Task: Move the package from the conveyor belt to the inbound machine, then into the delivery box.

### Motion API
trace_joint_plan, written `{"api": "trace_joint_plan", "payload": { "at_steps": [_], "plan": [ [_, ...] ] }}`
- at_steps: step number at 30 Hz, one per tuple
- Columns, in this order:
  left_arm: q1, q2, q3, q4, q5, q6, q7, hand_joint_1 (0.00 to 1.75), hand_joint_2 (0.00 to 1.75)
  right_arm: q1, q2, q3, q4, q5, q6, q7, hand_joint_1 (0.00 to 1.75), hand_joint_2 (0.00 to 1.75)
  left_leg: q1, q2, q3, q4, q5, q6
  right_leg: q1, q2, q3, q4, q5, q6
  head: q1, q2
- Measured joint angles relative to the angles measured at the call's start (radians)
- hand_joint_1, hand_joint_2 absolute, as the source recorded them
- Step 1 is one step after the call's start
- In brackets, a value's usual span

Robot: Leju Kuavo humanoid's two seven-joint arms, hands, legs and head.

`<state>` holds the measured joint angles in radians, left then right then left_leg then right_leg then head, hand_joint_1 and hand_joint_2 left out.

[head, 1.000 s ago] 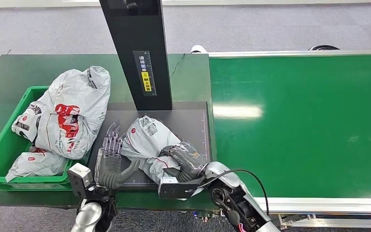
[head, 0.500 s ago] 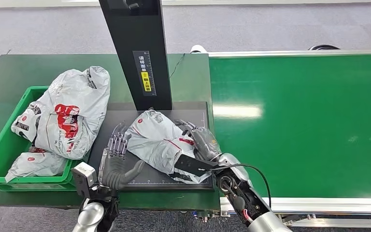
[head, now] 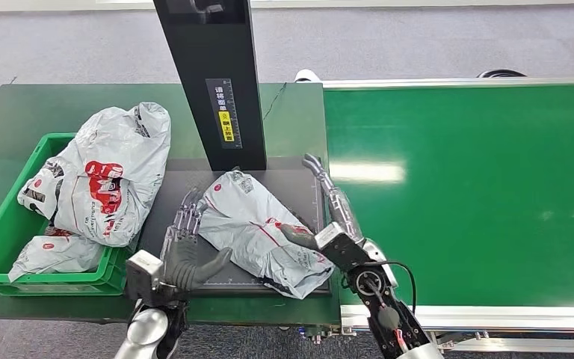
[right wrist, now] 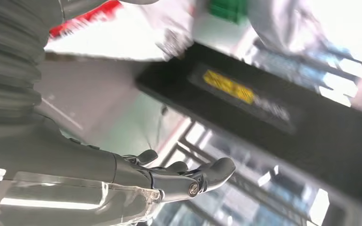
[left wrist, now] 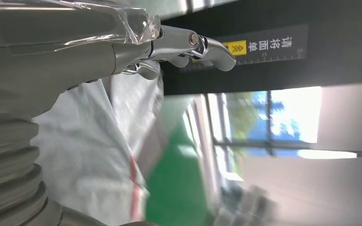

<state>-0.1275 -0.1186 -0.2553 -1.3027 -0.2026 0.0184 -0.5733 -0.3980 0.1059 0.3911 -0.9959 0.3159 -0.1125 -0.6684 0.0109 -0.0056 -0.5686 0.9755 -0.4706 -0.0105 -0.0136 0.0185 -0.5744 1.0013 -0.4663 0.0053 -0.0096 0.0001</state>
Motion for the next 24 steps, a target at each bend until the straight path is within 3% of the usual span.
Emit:
{"api": "trace_joint_plan", "payload": {
  "at_steps": [3, 13, 18, 24],
  "plan": [
    [-0.007, 0.005, -0.026, 0.0, -0.109, 0.075, 0.011, 0.0, 1.75, 0.023, -0.001, -0.024, -0.066, -0.024, -0.01, -0.001, 0.0, 1.75, 0.0, 0.0, 0.0, 0.0, 0.0, 0.0, 0.0, 0.0, 0.0, 0.0, 0.0, 0.0, 0.0, 0.0],
    [-0.028, 0.014, -0.08, 0.006, -0.238, 0.105, 0.063, 0.0, 1.75, 0.064, -0.002, -0.08, -0.153, -0.108, 0.003, 0.016, 0.0, 1.75, 0.0, 0.0, 0.0, 0.0, 0.0, 0.0, 0.0, 0.0, 0.0, 0.0, 0.0, 0.0, 0.0, 0.0],
    [-0.046, 0.018, -0.121, 0.028, -0.419, 0.184, 0.125, 0.0, 1.75, 0.13, -0.004, -0.15, -0.193, -0.289, 0.142, 0.039, 0.0, 1.75, 0.0, 0.0, 0.0, 0.0, 0.0, 0.0, 0.0, 0.0, 0.0, 0.0, 0.0, 0.0, 0.0, 0.0],
    [-0.068, 0.02, -0.151, 0.059, -0.568, 0.238, 0.219, 0.0, 1.75, 0.181, -0.002, -0.216, -0.208, -0.405, 0.246, 0.069, 0.0, 1.75, 0.0, 0.0, 0.0, 0.0, 0.0, 0.0, 0.0, 0.0, 0.0, 0.0, 0.0, 0.0, 0.0, 0.0]
  ]
}}
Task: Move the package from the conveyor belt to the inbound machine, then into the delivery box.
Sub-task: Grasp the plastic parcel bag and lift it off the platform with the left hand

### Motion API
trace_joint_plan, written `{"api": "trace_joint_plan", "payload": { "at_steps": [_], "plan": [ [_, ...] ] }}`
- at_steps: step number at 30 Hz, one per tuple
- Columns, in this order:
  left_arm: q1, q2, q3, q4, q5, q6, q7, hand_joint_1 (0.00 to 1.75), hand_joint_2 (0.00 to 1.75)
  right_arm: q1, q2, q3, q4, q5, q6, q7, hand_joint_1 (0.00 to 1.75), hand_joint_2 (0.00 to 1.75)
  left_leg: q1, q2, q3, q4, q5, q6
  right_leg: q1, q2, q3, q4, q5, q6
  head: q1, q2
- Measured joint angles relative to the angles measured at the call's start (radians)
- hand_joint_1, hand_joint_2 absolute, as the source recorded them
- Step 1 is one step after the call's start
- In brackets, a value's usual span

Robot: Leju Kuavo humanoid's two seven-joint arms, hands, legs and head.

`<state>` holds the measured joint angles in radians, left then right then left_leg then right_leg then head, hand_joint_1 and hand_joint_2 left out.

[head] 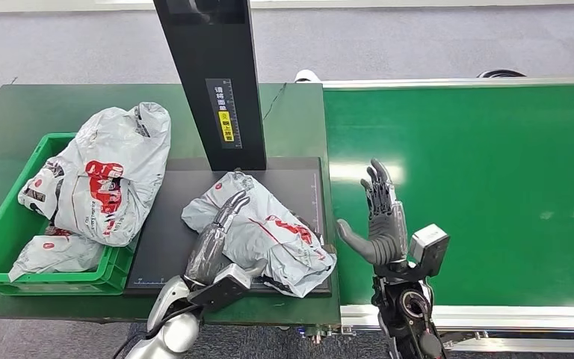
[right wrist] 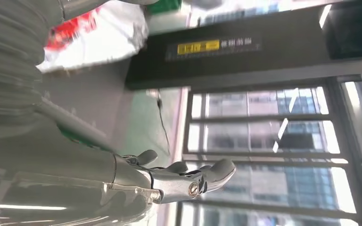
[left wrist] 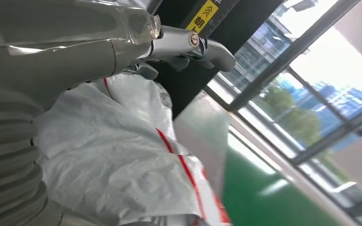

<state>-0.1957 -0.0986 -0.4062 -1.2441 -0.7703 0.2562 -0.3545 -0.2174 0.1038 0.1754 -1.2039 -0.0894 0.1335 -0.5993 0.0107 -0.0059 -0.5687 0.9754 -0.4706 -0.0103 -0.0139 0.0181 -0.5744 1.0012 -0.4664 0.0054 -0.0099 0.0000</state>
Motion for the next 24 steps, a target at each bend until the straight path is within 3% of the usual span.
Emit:
{"api": "trace_joint_plan", "payload": {
  "at_steps": [4, 11, 18, 24],
  "plan": [
    [-0.023, -0.003, 0.001, 0.024, -0.114, 0.049, 0.131, 0.0, 1.75, 0.03, 0.008, -0.031, 0.001, -0.021, 0.021, 0.015, 0.0, 1.75, 0.0, 0.0, 0.0, 0.0, 0.0, 0.0, 0.0, 0.0, 0.0, 0.0, 0.0, 0.0, 0.0, 0.0],
    [-0.116, -0.02, 0.02, 0.129, -0.267, 0.046, 0.325, 0.0, 1.75, 0.077, 0.045, -0.044, 0.001, 0.009, 0.012, 0.042, 0.0, 1.75, 0.0, 0.0, 0.0, 0.0, 0.0, 0.0, 0.0, 0.0, 0.0, 0.0, 0.0, 0.0, 0.0, 0.0],
    [-0.21, -0.038, 0.042, 0.264, -0.332, 0.067, 0.382, 0.0, 1.75, 0.082, 0.071, -0.044, 0.016, 0.027, 0.006, 0.061, 0.0, 1.75, 0.0, 0.0, 0.0, 0.0, 0.001, 0.0, 0.0, 0.0, 0.001, 0.0, 0.0, 0.0, 0.0, 0.0],
    [-0.297, -0.045, 0.046, 0.376, -0.393, -0.007, 0.419, 0.0, 1.75, 0.079, 0.086, -0.035, 0.035, 0.054, 0.008, 0.064, 0.0, 1.75, 0.0, 0.0, 0.001, 0.0, 0.001, 0.0, 0.0, 0.0, 0.002, 0.0, 0.0, 0.0, 0.0, 0.0]
  ]
}}
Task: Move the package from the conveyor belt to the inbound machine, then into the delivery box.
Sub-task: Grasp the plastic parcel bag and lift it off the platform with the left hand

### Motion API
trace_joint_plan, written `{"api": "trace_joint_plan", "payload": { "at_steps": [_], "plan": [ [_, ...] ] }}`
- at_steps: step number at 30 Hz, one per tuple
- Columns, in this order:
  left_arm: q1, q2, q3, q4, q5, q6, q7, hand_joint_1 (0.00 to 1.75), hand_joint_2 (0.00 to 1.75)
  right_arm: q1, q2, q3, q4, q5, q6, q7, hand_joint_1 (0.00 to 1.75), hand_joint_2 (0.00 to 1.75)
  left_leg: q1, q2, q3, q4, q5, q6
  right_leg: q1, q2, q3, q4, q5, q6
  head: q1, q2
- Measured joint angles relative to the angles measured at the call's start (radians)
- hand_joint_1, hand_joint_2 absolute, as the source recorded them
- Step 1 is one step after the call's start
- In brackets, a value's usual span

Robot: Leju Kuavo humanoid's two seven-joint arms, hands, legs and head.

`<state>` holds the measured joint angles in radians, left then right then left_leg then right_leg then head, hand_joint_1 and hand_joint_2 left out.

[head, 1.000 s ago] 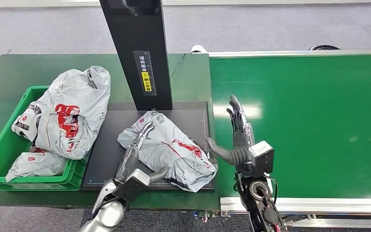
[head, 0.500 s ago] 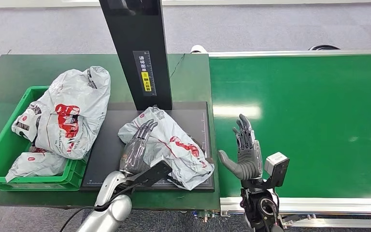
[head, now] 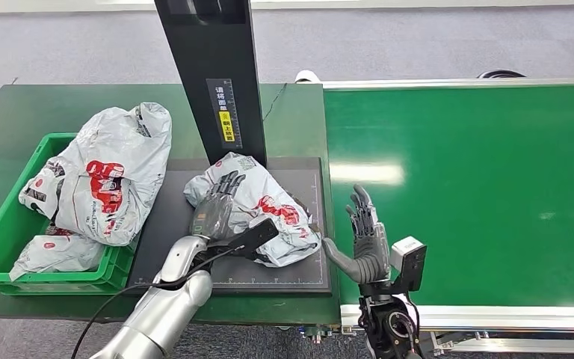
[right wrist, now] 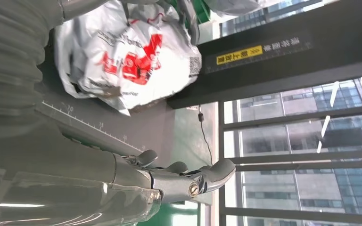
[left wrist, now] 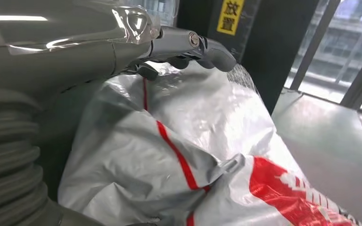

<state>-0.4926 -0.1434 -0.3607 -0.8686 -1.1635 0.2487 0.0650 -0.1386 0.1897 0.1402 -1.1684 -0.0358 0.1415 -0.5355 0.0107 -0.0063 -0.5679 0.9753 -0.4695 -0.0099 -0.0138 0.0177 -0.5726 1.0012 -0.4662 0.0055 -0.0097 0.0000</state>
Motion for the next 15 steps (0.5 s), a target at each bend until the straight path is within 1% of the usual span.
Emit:
{"api": "trace_joint_plan", "payload": {
  "at_steps": [3, 6, 8, 9, 10, 11, 13, 14, 15],
  "plan": [
    [-0.029, -0.004, 0.0, 0.039, -0.006, -0.014, 0.004, 0.0, 1.75, -0.004, 0.003, 0.004, 0.01, 0.005, 0.0, 0.0, 0.0, 1.75, 0.0, 0.0, 0.001, 0.0, 0.0, 0.0, 0.0, 0.0, 0.001, 0.0, 0.0, 0.0, 0.0, 0.0],
    [-0.04, -0.007, 0.0, 0.058, -0.006, -0.018, 0.004, 0.0, 1.75, -0.005, 0.004, 0.007, 0.016, 0.006, 0.0, 0.0, 0.0, 1.75, 0.0, 0.0, 0.002, 0.0, 0.001, 0.0, 0.0, 0.0, 0.002, 0.0, 0.0, 0.0, 0.0, 0.0],
    [-0.05, -0.009, 0.0, 0.071, -0.008, -0.044, -0.005, 0.0, 1.75, -0.008, 0.005, 0.007, 0.022, 0.007, 0.0, 0.0, 0.0, 1.75, 0.0, -0.001, 0.003, 0.0, 0.001, 0.001, 0.0, 0.0, 0.003, 0.0, 0.0, 0.0, 0.0, 0.0],
    [-0.057, -0.01, 0.0, 0.08, -0.009, -0.066, -0.014, 0.01, 1.75, -0.012, 0.005, 0.007, 0.026, 0.007, 0.0, 0.0, 0.0, 1.75, 0.0, -0.002, 0.003, 0.0, 0.001, 0.001, 0.0, -0.001, 0.004, 0.0, 0.0, 0.0, 0.0, 0.0],
    [-0.066, -0.011, -0.001, 0.09, -0.01, -0.092, -0.025, 0.11, 1.75, -0.016, 0.005, 0.007, 0.031, 0.008, 0.0, 0.0, 0.0, 1.75, 0.0, -0.003, 0.003, 0.0, 0.001, 0.001, 0.0, -0.002, 0.004, 0.0, 0.0, 0.0, 0.0, 0.0],
    [-0.075, -0.012, -0.002, 0.101, -0.013, -0.118, -0.037, 0.34, 1.75, -0.022, 0.005, 0.007, 0.037, 0.009, 0.0, 0.0, 0.0, 1.75, 0.0, -0.004, 0.004, 0.0, 0.001, 0.001, 0.0, -0.004, 0.005, 0.0, 0.0, 0.0, 0.0, 0.0],
    [-0.092, -0.014, -0.009, 0.124, -0.024, -0.169, -0.064, 1.07, 1.75, -0.032, 0.006, 0.007, 0.049, 0.011, 0.0, -0.001, 0.0, 1.75, 0.0, -0.006, 0.005, 0.0, 0.002, 0.001, 0.0, -0.007, 0.007, 0.0, 0.0, 0.0, 0.0, 0.0],
    [-0.1, -0.015, -0.016, 0.137, -0.032, -0.194, -0.079, 1.4, 1.75, -0.036, 0.005, 0.007, 0.056, 0.012, 0.0, -0.001, 0.0, 1.75, 0.0, -0.008, 0.006, 0.0, 0.002, 0.001, 0.0, -0.009, 0.009, 0.0, -0.001, 0.001, 0.0, 0.0],
    [-0.108, -0.015, -0.026, 0.149, -0.039, -0.216, -0.095, 1.61, 1.75, -0.039, 0.005, 0.007, 0.062, 0.012, 0.0, -0.002, 0.0, 1.75, 0.0, -0.01, 0.007, 0.0, 0.002, 0.001, 0.0, -0.011, 0.011, 0.0, -0.002, 0.001, 0.0, 0.0]
  ]
}}
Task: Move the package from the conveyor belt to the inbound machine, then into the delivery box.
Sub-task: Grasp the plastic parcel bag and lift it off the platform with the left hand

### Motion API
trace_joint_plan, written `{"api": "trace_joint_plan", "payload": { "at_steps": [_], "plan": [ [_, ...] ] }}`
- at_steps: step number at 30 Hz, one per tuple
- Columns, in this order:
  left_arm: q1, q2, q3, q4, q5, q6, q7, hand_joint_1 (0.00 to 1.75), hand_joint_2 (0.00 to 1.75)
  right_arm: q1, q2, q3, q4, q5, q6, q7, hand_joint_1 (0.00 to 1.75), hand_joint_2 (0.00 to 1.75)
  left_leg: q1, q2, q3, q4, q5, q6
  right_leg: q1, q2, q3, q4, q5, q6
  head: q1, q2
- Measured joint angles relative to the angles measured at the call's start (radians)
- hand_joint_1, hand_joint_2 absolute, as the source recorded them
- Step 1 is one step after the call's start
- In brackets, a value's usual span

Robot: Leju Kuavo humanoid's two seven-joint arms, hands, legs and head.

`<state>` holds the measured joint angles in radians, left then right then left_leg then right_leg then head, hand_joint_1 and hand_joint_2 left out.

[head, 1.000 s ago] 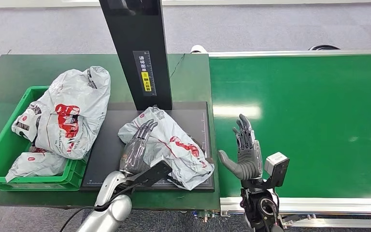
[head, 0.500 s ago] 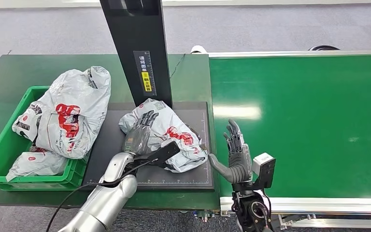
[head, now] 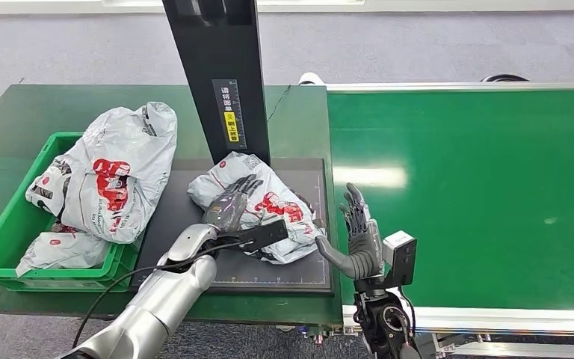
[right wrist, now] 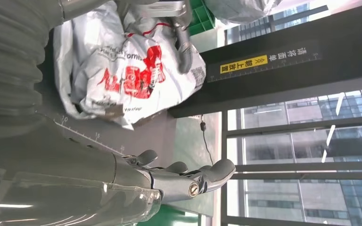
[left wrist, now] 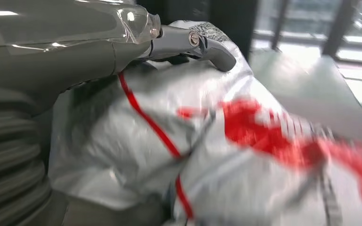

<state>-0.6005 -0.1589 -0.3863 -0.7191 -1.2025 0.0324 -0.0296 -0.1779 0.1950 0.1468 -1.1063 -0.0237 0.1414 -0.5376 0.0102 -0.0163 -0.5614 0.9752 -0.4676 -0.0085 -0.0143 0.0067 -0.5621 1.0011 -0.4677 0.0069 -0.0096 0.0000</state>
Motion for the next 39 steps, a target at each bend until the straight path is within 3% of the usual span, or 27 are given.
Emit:
{"api": "trace_joint_plan", "payload": {
  "at_steps": [3, 17, 21, 27, 35, 39],
  "plan": [
    [-0.019, 0.001, -0.033, 0.032, -0.016, -0.046, -0.046, 1.75, 1.75, -0.006, 0.0, -0.001, 0.013, 0.0, -0.003, -0.002, 0.0, 1.75, -0.001, -0.005, 0.003, 0.0, 0.0, 0.0, -0.001, -0.005, 0.004, 0.0, -0.001, 0.002, 0.0, 0.0],
    [-0.064, 0.005, -0.112, 0.1, 0.003, -0.086, -0.113, 1.75, 1.75, 0.004, 0.0, -0.01, 0.021, -0.003, -0.017, 0.0, 0.0, 1.75, -0.002, -0.007, 0.005, 0.0, 0.001, 0.001, -0.002, -0.006, 0.007, 0.0, -0.002, 0.002, 0.0, 0.0],
    [-0.023, 0.014, -0.11, 0.075, 0.066, 0.043, -0.202, 1.75, 1.75, 0.011, -0.002, -0.013, 0.014, -0.01, -0.012, 0.001, 0.0, 1.75, -0.002, -0.005, 0.003, 0.0, 0.001, 0.001, -0.002, -0.006, 0.005, 0.0, -0.002, 0.002, 0.0, 0.0],
    [0.098, 0.049, -0.095, -0.108, 0.164, 0.284, -0.307, 1.75, 1.75, 0.037, -0.013, -0.016, -0.019, -0.029, -0.008, 0.006, 0.0, 1.75, -0.002, -0.002, -0.003, 0.0, 0.001, 0.001, -0.002, -0.004, -0.002, 0.0, -0.002, 0.002, 0.0, 0.0],
    [0.153, 0.08, -0.092, -0.239, 0.185, 0.349, -0.334, 1.75, 1.75, 0.042, -0.021, -0.017, -0.032, -0.043, -0.009, 0.004, 0.0, 1.75, -0.002, -0.001, -0.006, 0.0, 0.001, 0.001, -0.002, -0.003, -0.005, 0.0, -0.002, 0.002, 0.0, 0.0],
    [0.176, 0.092, -0.092, -0.296, 0.216, 0.461, -0.396, 1.75, 1.75, 0.043, -0.025, -0.017, -0.032, -0.067, -0.021, -0.004, 0.0, 1.75, -0.002, -0.001, -0.006, 0.0, 0.001, 0.001, -0.002, -0.003, -0.006, 0.0, -0.002, 0.002, 0.0, 0.0]
  ]
}}
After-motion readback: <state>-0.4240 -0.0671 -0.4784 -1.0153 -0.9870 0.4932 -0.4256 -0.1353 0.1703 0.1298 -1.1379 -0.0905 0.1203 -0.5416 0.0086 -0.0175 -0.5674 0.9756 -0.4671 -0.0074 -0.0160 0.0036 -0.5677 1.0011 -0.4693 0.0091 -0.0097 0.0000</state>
